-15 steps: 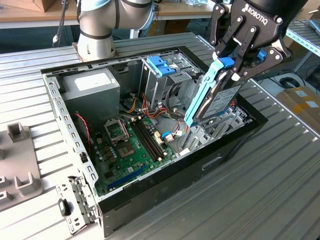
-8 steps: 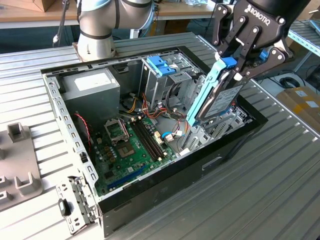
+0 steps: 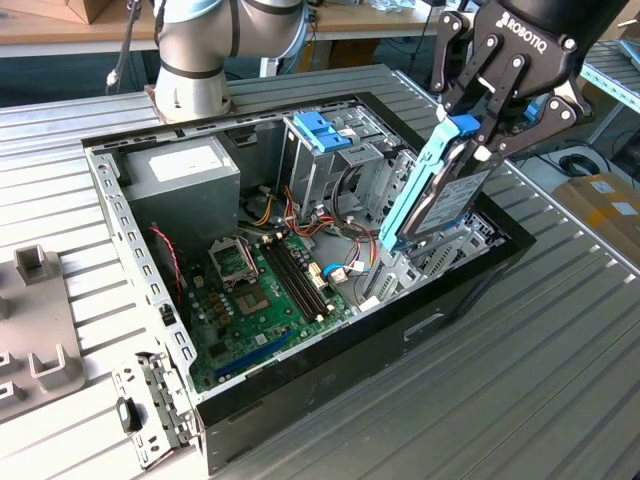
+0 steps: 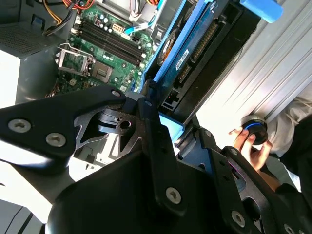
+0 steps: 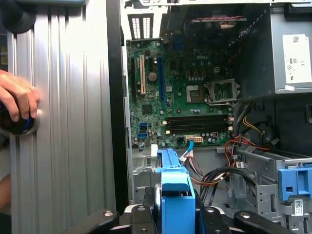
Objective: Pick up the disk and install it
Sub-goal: 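Pick up the disk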
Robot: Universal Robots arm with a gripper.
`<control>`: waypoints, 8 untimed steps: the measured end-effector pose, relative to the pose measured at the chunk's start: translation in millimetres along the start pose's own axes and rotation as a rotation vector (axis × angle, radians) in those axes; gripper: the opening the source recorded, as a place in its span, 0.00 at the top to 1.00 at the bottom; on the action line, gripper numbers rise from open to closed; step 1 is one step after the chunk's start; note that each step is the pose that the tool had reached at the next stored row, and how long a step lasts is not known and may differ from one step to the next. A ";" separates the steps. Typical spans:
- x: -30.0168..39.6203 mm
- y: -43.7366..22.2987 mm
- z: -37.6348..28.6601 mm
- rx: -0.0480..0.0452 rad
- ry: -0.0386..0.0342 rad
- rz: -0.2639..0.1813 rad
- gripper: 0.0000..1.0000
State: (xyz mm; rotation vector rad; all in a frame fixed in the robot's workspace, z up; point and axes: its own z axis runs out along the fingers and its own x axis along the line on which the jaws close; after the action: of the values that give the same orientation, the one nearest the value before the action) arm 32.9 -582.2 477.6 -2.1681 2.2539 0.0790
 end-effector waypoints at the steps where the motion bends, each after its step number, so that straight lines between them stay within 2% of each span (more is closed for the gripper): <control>1: 0.0 -1.9 0.5 0.0001 0.0004 0.000 0.63; 8: -0.2 -12.8 5.2 0.0001 0.0041 0.000 0.63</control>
State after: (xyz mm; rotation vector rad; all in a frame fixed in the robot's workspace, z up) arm 45.5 -582.2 472.1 -2.1701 2.2562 0.0745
